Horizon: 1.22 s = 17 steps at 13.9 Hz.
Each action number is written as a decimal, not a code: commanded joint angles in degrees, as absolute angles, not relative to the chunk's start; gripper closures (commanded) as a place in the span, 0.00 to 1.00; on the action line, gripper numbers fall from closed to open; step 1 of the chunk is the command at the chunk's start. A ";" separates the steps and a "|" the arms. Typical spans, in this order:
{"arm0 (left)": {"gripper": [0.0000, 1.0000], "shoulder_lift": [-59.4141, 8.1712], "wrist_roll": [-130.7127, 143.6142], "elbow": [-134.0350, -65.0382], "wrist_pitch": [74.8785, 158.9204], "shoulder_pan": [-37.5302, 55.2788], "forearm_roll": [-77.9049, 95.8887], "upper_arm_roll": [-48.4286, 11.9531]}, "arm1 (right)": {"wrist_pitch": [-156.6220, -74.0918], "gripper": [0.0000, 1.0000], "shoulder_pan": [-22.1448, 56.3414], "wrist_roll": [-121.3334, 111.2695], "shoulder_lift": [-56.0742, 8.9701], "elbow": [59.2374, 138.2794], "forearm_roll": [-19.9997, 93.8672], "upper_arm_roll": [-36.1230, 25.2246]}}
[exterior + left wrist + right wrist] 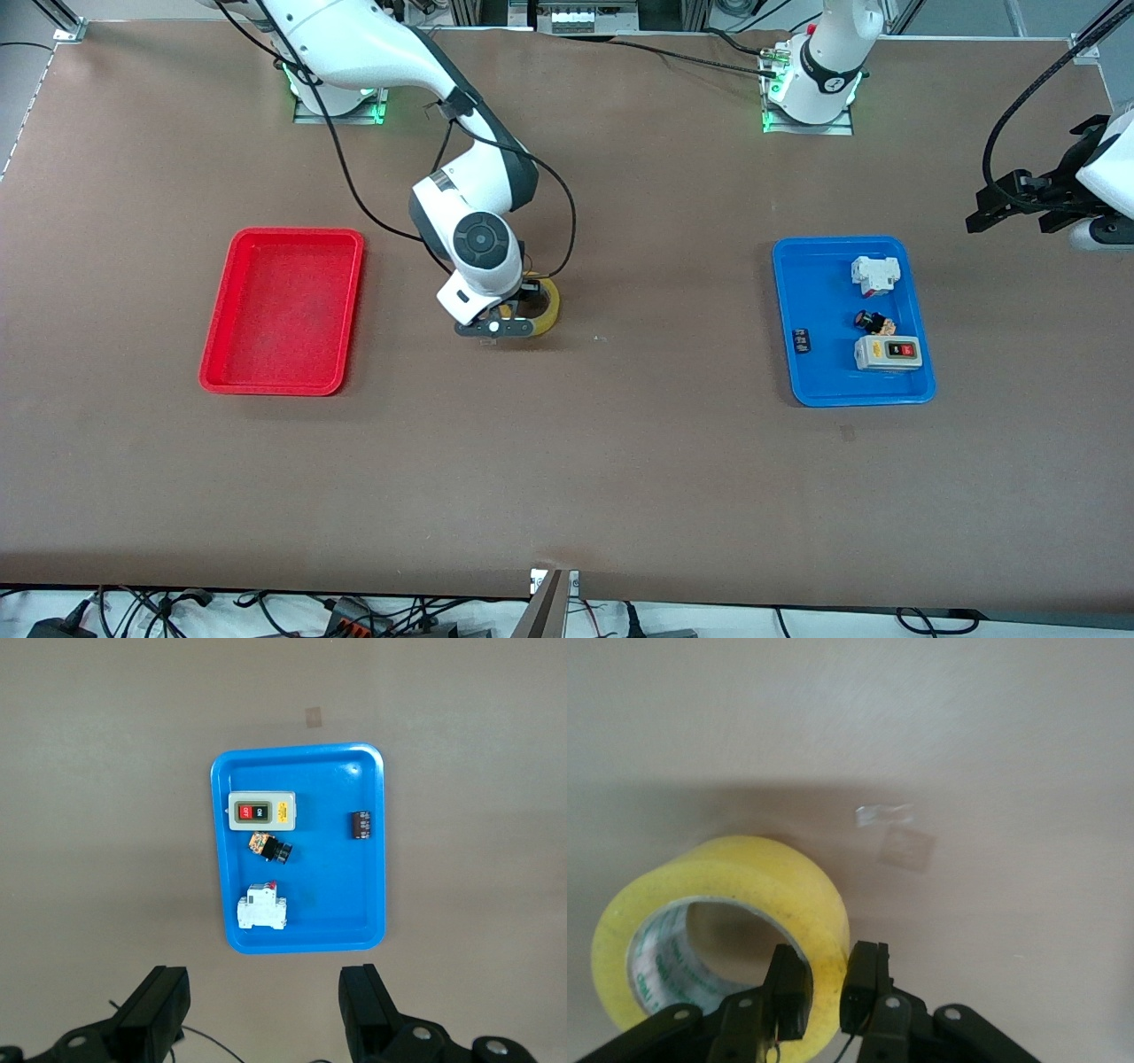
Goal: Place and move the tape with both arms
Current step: 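Grasp the tape roll with the right gripper while the left gripper withdraws, then carry the tape roll with the right gripper into the red tray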
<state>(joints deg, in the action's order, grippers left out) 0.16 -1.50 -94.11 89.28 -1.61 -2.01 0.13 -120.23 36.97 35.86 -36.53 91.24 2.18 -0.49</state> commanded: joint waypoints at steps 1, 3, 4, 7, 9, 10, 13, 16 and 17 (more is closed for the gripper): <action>0.00 -1.22 -2.73 -93.87 89.21 -1.58 -1.14 0.70 | -115.07 0.99 32.27 35.43 -29.81 92.02 2.20 -0.70; 0.00 -2.11 -2.72 -93.34 89.21 -1.76 -0.79 0.18 | -111.90 0.99 25.88 31.67 -27.35 92.28 2.11 -1.49; 0.00 -2.02 -2.64 -93.17 89.21 -1.76 -0.70 0.00 | -109.71 0.99 22.71 27.38 -26.29 92.55 2.20 -1.49; 0.00 -0.45 -2.64 -93.08 88.68 -1.76 -0.09 -0.35 | -108.45 0.99 11.20 11.67 -24.09 96.92 2.28 -1.67; 0.00 -0.53 -2.46 -90.81 88.51 -1.67 -0.09 -0.88 | -109.25 0.99 5.30 5.56 -23.47 99.75 2.20 -1.67; 0.00 -0.70 -2.29 -90.36 88.68 -1.67 -0.09 -1.66 | -108.99 0.99 3.27 4.67 -23.38 100.89 2.11 -1.67; 0.00 -0.62 -2.29 -90.18 89.03 -1.67 -0.17 -1.76 | -109.95 0.99 -2.27 0.44 -23.47 104.93 1.93 -1.67; 0.00 -0.62 -2.55 -89.82 89.12 -2.29 -0.35 -1.67 | -110.12 0.99 -2.55 0.35 -22.24 109.41 1.58 -1.76; 0.00 -0.53 -2.55 -89.82 89.12 -2.29 -0.35 -1.67 | -111.00 0.99 -2.64 -0.08 -22.32 109.60 0.62 -1.76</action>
<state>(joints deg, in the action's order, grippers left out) -0.69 -1.50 -90.82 89.52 -1.75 -0.93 -1.55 -109.49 -2.13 1.16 -25.64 106.00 1.73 -2.71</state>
